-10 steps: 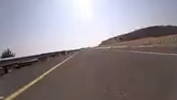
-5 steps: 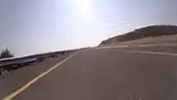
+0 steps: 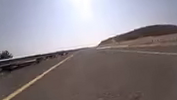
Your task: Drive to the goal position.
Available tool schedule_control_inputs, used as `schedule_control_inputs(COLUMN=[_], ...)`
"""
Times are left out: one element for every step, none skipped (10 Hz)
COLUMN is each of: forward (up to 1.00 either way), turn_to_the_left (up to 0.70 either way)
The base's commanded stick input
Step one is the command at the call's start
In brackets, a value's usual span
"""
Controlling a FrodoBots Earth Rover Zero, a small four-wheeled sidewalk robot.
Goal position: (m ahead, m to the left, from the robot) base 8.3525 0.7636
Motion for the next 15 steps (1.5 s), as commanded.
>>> schedule_control_inputs(forward=[0.7, 0.7, 0.7, 0.7, 0.7, 0.7, 0.7, 0.7, 0.7, 0.7, 0.7, 0.7, 0.7, 0.7, 0.7], turn_to_the_left=[0.0, 0.0, 0.0, 0.0, 0.0, 0.0, 0.0, 0.0, 0.0, 0.0, 0.0, 0.0, 0.0, 0.0, 0.0])
